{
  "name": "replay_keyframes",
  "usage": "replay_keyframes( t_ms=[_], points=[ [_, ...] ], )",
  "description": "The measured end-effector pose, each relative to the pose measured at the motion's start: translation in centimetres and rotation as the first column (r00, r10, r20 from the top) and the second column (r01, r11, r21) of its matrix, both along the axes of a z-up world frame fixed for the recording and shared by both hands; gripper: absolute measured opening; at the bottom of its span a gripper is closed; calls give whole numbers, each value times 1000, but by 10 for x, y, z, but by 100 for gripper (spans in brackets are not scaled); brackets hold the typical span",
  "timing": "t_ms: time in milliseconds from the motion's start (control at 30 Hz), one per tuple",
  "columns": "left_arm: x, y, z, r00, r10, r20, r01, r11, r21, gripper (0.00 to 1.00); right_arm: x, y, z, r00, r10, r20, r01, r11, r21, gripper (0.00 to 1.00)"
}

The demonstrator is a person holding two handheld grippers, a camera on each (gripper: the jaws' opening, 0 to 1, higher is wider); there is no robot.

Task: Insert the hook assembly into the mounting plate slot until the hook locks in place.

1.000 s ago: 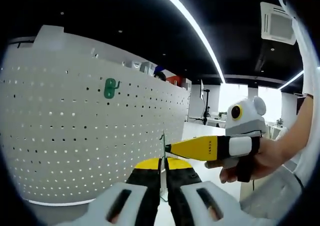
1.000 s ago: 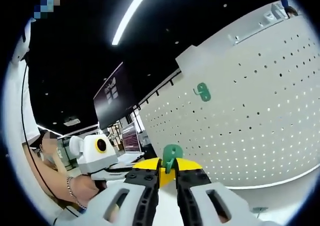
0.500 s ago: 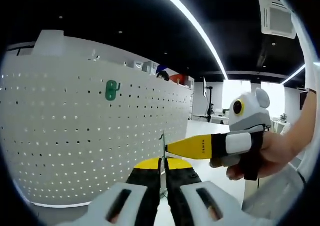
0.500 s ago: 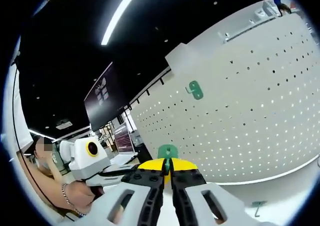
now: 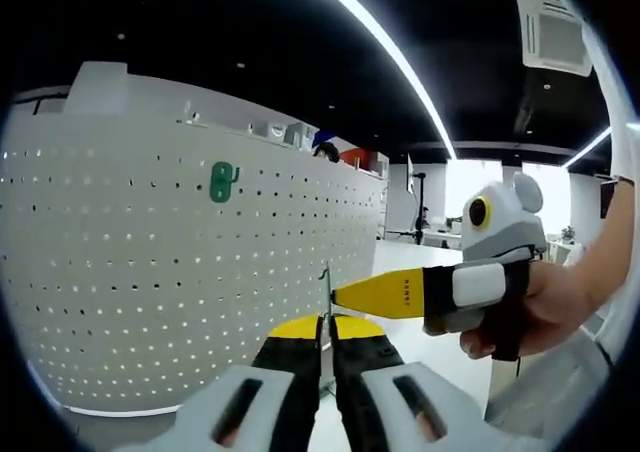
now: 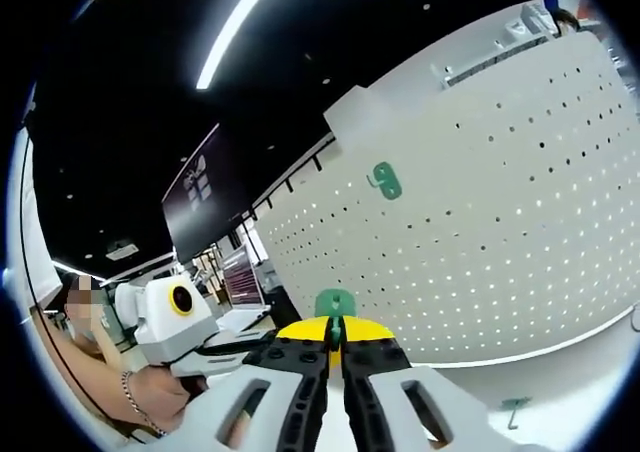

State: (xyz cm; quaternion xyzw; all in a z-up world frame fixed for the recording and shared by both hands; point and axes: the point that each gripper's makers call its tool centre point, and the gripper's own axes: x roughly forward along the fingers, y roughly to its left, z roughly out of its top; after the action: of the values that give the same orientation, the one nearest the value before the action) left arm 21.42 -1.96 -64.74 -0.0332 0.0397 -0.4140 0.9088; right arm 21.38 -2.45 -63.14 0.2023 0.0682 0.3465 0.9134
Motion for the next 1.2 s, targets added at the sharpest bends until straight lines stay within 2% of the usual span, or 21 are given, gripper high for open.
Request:
replay_keyframes(
  t_ms=[300, 500, 633, 767, 867, 933, 1033, 1200],
  points=[
    [-1, 0, -1, 1000, -6, -16, 6, 1000, 13, 5, -1, 0, -1, 1000, 6, -4, -6, 1000, -4, 0],
    [0, 0, -6, 1000, -1, -30, 3, 999, 40, 25, -1, -3, -1, 1000, 4, -10, -4, 1000, -3, 0],
    [0, -2, -14, 999, -1, -40, 4, 997, 75, 42, -1, -3, -2, 1000, 5, -12, -5, 1000, -5, 0],
    [-1, -3, -17, 999, -4, -47, 8, 996, 90, 53, -2, -3, -3, 1000, 6, -15, -6, 1000, -5, 0],
    [-1, -4, -26, 996, -8, -83, 17, 994, 106, 63, -2, -3, -3, 1000, 8, -15, -8, 1000, -4, 0],
    [-1, -3, -28, 997, 0, -80, 10, 993, 121, 69, -2, -4, -3, 1000, 5, -14, -5, 1000, -3, 0],
    [-1, -3, -30, 996, 2, -91, 9, 992, 125, 77, -2, -4, -2, 1000, 6, -13, -6, 1000, -2, 0],
    [-1, -3, -33, 996, 8, -94, 6, 990, 138, 80, -2, -4, -2, 1000, 5, -18, -5, 1000, 0, 0]
  ],
)
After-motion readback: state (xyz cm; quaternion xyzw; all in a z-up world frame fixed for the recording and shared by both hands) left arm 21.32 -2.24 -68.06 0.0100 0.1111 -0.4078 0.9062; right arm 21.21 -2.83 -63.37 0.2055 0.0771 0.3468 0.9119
